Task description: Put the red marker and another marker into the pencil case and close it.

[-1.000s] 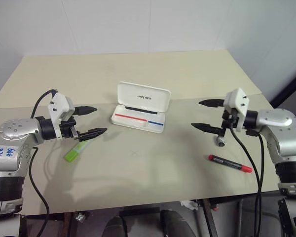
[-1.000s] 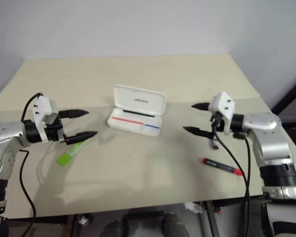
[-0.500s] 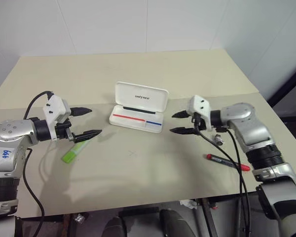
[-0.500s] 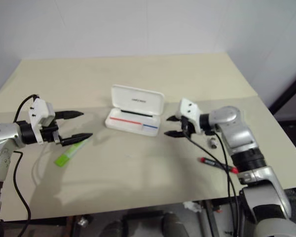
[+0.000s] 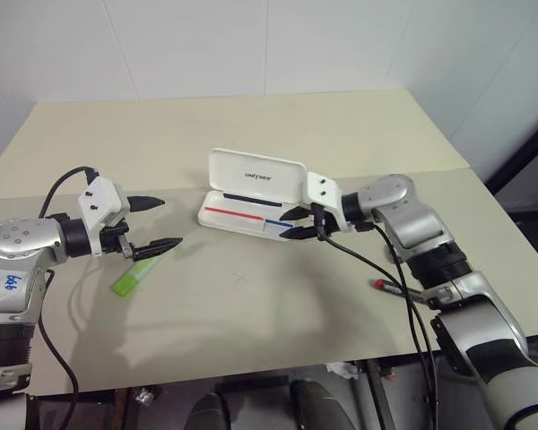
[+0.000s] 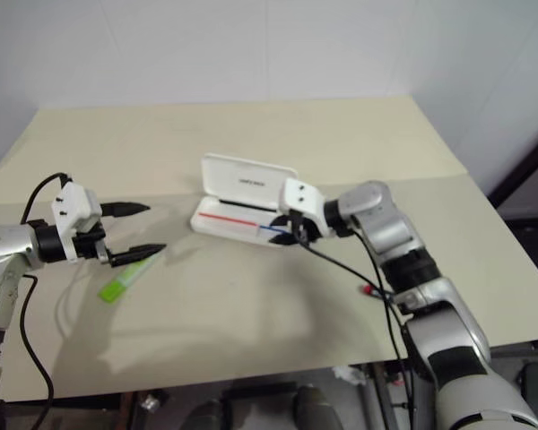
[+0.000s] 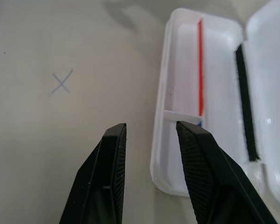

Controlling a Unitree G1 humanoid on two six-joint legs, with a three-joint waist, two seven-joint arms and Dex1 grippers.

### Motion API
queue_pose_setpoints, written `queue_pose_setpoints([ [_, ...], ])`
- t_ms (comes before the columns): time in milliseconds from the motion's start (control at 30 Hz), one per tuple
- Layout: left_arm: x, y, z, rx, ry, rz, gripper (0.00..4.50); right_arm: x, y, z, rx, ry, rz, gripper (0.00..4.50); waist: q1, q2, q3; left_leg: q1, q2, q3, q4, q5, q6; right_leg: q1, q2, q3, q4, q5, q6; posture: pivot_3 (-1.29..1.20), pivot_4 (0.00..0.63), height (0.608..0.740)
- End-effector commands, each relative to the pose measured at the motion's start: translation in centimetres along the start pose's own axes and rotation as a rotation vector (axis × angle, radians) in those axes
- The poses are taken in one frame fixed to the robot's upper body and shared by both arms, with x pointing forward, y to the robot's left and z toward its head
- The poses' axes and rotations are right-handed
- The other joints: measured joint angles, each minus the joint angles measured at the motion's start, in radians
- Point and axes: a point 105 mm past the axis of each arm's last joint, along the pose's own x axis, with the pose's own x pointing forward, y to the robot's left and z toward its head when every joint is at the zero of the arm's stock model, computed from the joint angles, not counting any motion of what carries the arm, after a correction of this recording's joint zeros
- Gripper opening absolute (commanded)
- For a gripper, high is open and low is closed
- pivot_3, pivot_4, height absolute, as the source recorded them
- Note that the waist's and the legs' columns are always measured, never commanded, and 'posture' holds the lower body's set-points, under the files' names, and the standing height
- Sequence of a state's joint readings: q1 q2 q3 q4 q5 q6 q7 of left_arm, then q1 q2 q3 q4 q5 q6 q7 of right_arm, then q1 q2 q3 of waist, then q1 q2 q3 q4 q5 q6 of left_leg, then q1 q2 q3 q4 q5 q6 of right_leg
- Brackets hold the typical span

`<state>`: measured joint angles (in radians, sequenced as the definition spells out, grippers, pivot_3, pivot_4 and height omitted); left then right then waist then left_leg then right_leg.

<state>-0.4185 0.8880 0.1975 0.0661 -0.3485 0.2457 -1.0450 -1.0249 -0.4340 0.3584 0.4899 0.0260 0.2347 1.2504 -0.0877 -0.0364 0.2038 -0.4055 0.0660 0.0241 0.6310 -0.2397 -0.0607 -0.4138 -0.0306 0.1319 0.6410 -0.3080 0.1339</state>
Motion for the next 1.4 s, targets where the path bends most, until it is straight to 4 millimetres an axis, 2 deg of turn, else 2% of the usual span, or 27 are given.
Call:
queue_pose_setpoints([
  [33,-0.9,0.4,0.7,0.045,0.002,0.031,4.5,0.4,-0.8,0.3,-0.022,0.023,-0.008,1.78,0.0,0.0,0.0,0.0,0.0,0.0,0.0,0.0,0.0,0.0,0.0,0.0,0.0,0.0,0.0,0.0,0.15,0.74],
  [333,-3.6,0.5,-0.7,0.019,0.062,0.092,4.5,1.4,-1.9,-1.3,-0.004,0.1,-0.025,1.78,-0.018,0.0,0.0,0.0,0.0,0.0,-0.001,0.0,0.0,-0.001,0.0,0.0,0.001,-0.001,-0.001,0.0,0.15,0.74],
  [467,-3.6,0.3,-0.6,0.021,0.056,0.095,4.5,1.8,-1.9,-2.1,0.001,0.13,-0.021,1.78,-0.025,0.0,0.0,0.0,0.0,0.0,-0.001,0.0,0.0,0.0,0.0,0.0,0.001,-0.001,-0.001,0.0,0.15,0.74],
  [700,-3.4,0.3,-0.3,0.027,0.044,0.099,4.5,3.1,-1.2,-1.6,-0.025,0.134,0.021,1.78,-0.029,0.0,0.0,0.0,0.0,0.0,-0.001,0.0,0.0,-0.001,0.0,0.0,0.002,-0.001,-0.001,0.0,0.15,0.74],
  [833,-3.2,0.3,0.0,0.032,0.033,0.098,4.5,3.6,-0.9,-2.6,-0.047,0.197,0.036,1.78,-0.029,0.0,0.0,0.0,0.0,0.0,-0.001,0.0,0.0,-0.001,0.0,0.0,0.002,-0.001,-0.001,0.0,0.15,0.74],
  [933,-3.2,0.3,0.1,0.036,0.029,0.1,4.5,3.6,-1.0,-2.6,-0.063,0.215,0.043,1.14,-0.031,-0.001,-0.001,0.001,0.0,0.0,0.0,0.0,0.0,0.0,0.0,0.0,0.003,-0.001,-0.001,0.0,0.15,0.74],
  [1033,-3.1,0.3,0.2,0.037,0.027,0.101,4.5,3.7,-1.2,-2.2,-0.073,0.208,0.042,0.15,-0.031,-0.001,-0.001,0.001,0.0,0.0,0.0,0.0,-0.001,0.0,0.0,0.0,0.004,-0.001,-0.001,0.0,0.15,0.74],
  [1267,-2.9,0.3,0.4,0.04,0.019,0.098,4.5,3.5,-1.8,-1.7,-0.08,0.195,0.018,0.07,-0.04,-0.003,-0.002,0.001,0.0,-0.001,0.0,0.0,-0.001,0.0,0.0,-0.001,0.004,-0.001,-0.001,0.0,0.15,0.74],
  [1400,-2.4,0.3,0.6,0.043,0.008,0.082,4.5,2.2,-2.0,-1.1,-0.105,0.148,0.014,0.07,-0.04,-0.003,-0.002,0.001,0.0,-0.001,0.0,0.0,-0.001,0.0,0.0,-0.001,0.004,-0.001,-0.001,0.0,0.15,0.74],
])
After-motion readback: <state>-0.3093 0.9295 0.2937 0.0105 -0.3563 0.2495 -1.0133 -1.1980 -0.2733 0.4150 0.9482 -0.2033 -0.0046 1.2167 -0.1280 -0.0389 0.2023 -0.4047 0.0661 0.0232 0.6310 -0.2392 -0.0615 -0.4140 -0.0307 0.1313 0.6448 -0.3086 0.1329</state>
